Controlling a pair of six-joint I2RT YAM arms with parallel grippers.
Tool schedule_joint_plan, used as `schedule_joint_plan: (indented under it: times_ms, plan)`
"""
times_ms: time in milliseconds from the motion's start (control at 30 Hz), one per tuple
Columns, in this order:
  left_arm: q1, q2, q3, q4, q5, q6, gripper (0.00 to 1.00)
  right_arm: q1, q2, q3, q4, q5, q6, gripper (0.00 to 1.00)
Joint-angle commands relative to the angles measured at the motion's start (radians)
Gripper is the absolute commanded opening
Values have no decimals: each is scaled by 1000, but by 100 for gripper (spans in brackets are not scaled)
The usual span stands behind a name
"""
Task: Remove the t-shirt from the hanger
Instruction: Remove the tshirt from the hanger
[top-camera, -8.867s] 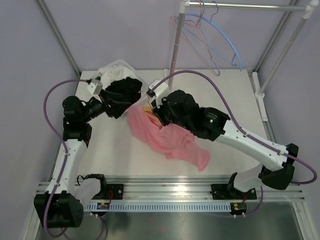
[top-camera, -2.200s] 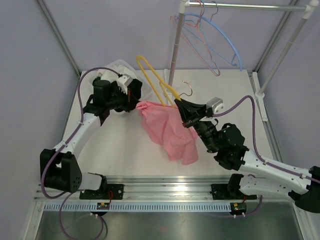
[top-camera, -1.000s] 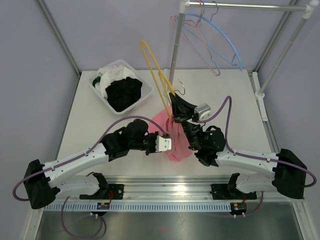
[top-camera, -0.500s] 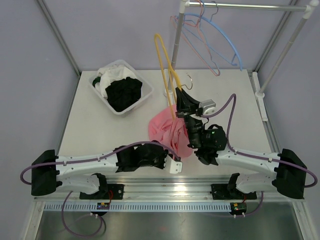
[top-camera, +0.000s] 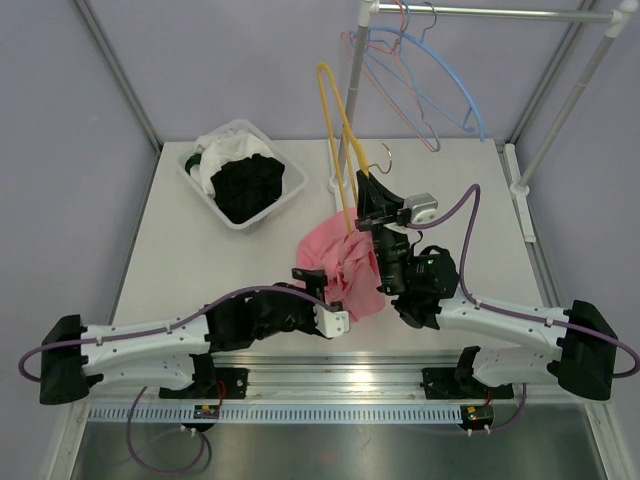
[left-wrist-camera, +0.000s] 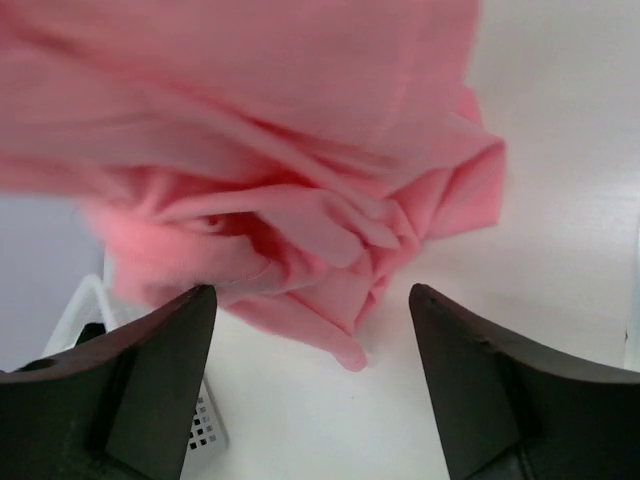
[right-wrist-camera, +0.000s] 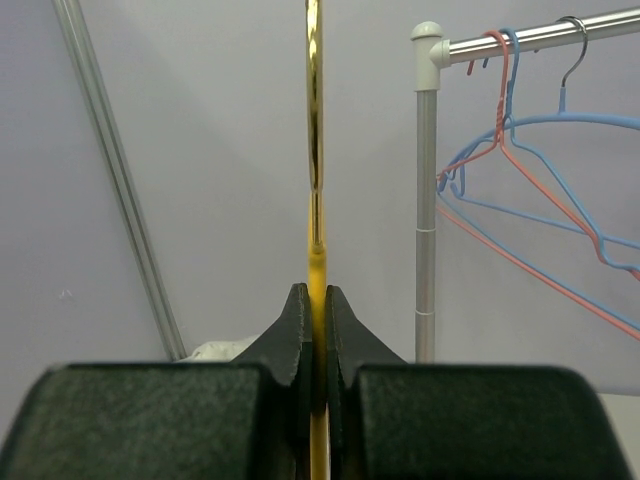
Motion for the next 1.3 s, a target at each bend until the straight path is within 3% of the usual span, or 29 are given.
schedule_joint_plan:
  times_ms: [0, 100, 233, 600, 633, 667, 800, 833, 967, 1100, 1267]
  plan:
    - [27, -135, -33, 168, 14, -42, 91, 9, -29, 57, 34, 20, 34, 0]
    - [28, -197, -75, 258, -14, -52, 99, 7, -20, 74, 8, 40, 60, 0]
    - [27, -165, -76, 321, -66, -69, 99, 9, -12, 87, -16, 25, 110, 0]
    - [30, -119, -55, 322, 6, -143, 98, 9, 60, 146, -28, 45, 161, 0]
    - [30, -119, -49, 311, 18, -143, 93, 9, 68, 151, -24, 49, 159, 0]
    - [30, -113, -46, 308, 23, -143, 72, 9, 83, 162, -21, 59, 158, 0]
    - [46, -103, -36, 293, 43, -157, 10, 9, 112, 169, 36, 72, 126, 0]
    - [50, -111, -36, 289, 57, -160, 4, 9, 122, 169, 45, 73, 109, 0]
    - [50, -154, -39, 259, 117, -164, 0, 7, 138, 177, 60, 82, 84, 0]
    - [48, -188, -29, 161, 276, -148, 0, 9, 165, 186, 122, 94, 46, 0]
    - [13, -130, -3, 53, 341, -91, 0, 9, 214, 226, 160, 125, -20, 0]
